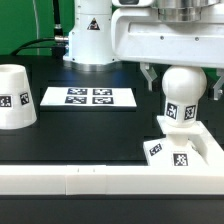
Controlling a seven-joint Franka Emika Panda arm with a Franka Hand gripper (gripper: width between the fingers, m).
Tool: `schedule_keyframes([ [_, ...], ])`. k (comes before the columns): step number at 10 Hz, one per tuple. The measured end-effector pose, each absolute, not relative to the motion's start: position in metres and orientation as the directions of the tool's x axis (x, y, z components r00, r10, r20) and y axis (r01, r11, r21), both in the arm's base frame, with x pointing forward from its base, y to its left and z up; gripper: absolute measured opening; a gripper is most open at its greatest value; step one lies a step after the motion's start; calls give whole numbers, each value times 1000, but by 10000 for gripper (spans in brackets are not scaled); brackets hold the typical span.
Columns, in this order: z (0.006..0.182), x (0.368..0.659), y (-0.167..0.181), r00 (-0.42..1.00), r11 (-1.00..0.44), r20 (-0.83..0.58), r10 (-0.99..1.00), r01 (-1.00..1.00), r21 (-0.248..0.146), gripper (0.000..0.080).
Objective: Assemble lamp
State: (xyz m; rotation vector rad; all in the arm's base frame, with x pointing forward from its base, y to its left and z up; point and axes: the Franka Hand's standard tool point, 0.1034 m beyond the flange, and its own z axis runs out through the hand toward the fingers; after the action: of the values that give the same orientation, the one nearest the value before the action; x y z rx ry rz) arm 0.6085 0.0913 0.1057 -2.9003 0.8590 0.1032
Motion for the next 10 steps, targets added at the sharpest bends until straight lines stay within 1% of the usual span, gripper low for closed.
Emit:
schedule_keyframes([
  [3,106,609,91,941,-935,-74,-330,-337,-111,699],
  [4,106,608,91,953,-947,-70,-295,-302,-113,699],
  [6,108,610,90,1000,-997,-24,-15,-17,-72,699],
  [7,110,611,92,999,-997,-14,46,45,-67,699],
  [9,111,614,92,958,-956,15,288,288,-54,699],
  [10,112,617,94,934,-933,41,356,358,-40,699],
])
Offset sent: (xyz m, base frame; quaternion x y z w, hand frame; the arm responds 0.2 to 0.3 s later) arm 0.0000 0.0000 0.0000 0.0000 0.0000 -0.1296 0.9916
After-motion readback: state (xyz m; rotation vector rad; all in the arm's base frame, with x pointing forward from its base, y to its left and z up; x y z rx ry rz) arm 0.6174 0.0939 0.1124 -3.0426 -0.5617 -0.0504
